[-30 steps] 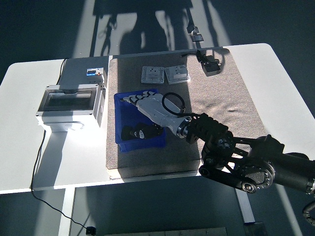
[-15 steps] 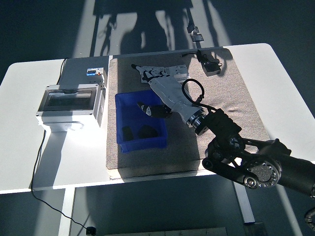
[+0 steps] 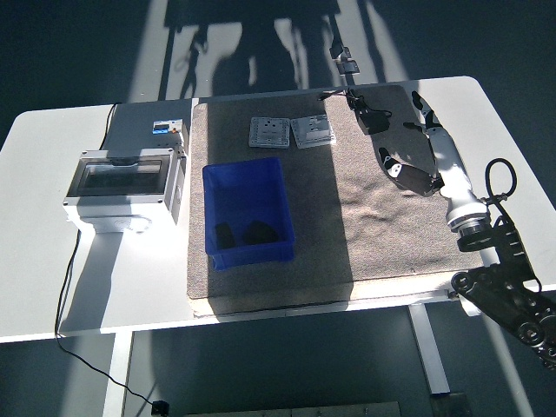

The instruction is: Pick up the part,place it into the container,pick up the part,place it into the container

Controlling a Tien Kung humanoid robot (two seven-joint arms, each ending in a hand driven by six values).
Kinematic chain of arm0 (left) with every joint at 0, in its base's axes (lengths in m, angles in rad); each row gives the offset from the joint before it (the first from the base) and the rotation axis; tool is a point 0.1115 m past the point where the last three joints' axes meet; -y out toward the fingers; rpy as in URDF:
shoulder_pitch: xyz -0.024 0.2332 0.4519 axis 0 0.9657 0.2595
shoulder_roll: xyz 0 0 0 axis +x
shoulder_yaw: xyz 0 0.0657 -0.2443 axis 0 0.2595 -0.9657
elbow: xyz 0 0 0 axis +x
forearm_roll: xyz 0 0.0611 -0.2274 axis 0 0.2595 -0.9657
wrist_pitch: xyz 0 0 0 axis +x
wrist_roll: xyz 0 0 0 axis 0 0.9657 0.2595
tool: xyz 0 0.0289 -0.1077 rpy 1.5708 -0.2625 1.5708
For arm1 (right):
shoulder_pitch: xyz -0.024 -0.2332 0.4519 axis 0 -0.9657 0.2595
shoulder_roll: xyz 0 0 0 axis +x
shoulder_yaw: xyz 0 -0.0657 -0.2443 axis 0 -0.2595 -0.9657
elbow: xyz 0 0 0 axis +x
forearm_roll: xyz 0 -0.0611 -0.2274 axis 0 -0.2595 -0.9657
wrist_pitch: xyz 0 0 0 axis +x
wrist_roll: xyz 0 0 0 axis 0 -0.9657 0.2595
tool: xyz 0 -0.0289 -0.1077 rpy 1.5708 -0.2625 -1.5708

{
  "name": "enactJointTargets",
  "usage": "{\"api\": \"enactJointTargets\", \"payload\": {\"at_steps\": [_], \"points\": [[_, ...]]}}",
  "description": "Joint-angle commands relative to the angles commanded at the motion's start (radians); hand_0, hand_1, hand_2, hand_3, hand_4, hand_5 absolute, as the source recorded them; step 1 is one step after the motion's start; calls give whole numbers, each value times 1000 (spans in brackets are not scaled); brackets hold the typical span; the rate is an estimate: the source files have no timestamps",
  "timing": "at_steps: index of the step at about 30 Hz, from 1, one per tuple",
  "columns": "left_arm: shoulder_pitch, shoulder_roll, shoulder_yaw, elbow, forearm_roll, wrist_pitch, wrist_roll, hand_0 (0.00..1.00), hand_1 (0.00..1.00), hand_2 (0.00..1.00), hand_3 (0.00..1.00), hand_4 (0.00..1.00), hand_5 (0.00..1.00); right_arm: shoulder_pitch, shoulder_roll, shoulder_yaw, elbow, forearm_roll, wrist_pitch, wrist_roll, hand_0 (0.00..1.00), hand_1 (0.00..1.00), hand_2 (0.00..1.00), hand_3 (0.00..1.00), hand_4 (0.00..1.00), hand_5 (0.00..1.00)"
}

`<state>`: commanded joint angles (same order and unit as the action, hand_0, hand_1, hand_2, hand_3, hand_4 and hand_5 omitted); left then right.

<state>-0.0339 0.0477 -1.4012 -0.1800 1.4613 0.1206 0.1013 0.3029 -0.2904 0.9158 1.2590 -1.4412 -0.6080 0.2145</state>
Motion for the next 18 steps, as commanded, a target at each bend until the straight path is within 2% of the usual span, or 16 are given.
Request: {"api": "enactJointTargets", "payload": {"at_steps": [1,2,7,8,13,14,18], "points": [[-1,-1,2,0,4,-1,3,665,564,631,631,656,648,-32,3,30,-6,6,5,15,846,796,933,927,717,223],[-1,-2,3,0,6,-2,4,664,566,633,631,654,649,-53,5,50,-8,12,7,24,872,805,895,872,724,255],[0,-4,-6,0,19,-28,5,664,566,633,631,654,649,-152,33,137,-3,80,5,106,872,805,895,872,724,255],[1,-4,-10,0,18,-39,0,665,571,642,631,653,650,-162,35,144,3,87,7,122,868,789,851,812,752,332],[5,-4,-7,0,10,-73,-11,665,571,642,631,653,650,-163,33,157,23,100,14,154,868,789,851,812,752,332],[5,-5,-6,0,12,-76,-11,670,575,652,642,669,627,-162,34,158,25,103,14,157,853,762,808,749,933,501],[3,-13,13,0,17,-76,-10,670,575,652,642,669,627,-160,34,168,35,121,12,176,853,762,808,749,933,501]]}}
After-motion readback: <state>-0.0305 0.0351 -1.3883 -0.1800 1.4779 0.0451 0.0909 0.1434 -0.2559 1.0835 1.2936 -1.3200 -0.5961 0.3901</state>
